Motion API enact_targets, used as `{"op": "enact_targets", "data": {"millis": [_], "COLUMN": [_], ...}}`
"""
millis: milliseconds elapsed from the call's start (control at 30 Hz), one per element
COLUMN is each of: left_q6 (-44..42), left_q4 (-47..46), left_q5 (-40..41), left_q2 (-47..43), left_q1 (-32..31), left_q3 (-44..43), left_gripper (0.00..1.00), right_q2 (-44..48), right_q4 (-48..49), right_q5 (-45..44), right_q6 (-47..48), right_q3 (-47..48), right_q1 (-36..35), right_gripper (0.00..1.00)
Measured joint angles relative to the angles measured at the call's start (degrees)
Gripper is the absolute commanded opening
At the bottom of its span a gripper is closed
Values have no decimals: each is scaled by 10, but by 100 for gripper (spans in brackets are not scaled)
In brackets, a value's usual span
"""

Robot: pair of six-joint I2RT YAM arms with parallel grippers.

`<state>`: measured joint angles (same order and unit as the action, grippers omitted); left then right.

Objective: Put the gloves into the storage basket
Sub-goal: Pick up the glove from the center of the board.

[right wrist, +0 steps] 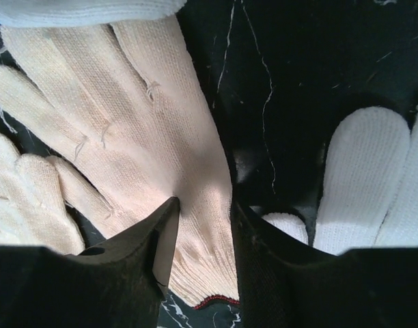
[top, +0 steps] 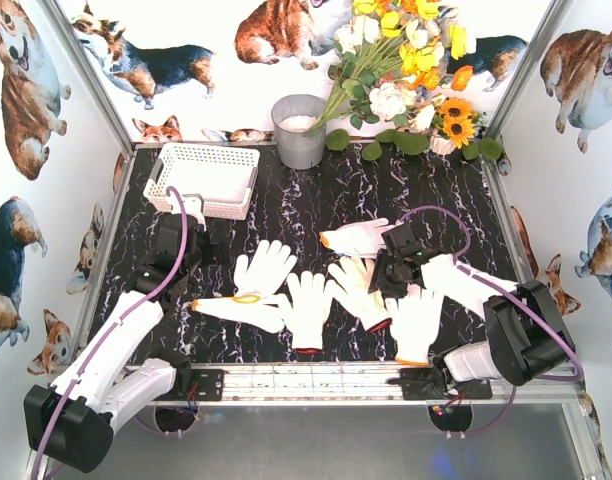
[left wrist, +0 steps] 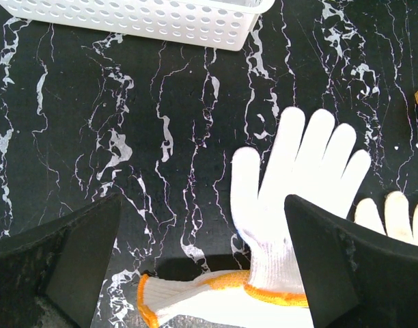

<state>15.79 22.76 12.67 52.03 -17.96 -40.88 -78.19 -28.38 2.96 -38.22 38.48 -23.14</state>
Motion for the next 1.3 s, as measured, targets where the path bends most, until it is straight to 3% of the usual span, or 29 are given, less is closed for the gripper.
{"op": "enact_targets", "data": {"millis": [233,300,633,833,1033,1300], "left_q6": [0,0,-1,43,56,62], "left_q4": [0,0,-54,-115,-184,-267], "left_q5": [-4,-12,-150,-174,-125,-71], "left_q2": [3,5,-10,-23,5,97], "left_q1": [1,2,-19,-148,-312,-417], "left_q3": [0,0,25,65,70,59], "left_gripper": [100,97,87,87,87,88], "right_q2": [5,16,112,155,194,208], "right_q4": [3,1,-4,-2,12,17], "right_q5": [30,37,74,94,106,99], "right_q6": [-10,-14,-55,-98,-162,-251], "right_q3": [-5,-10,-12,-12,-12,20], "right_q1": [0,0,0,0,0,0], "right_gripper": [5,1,0,0,0,0]}}
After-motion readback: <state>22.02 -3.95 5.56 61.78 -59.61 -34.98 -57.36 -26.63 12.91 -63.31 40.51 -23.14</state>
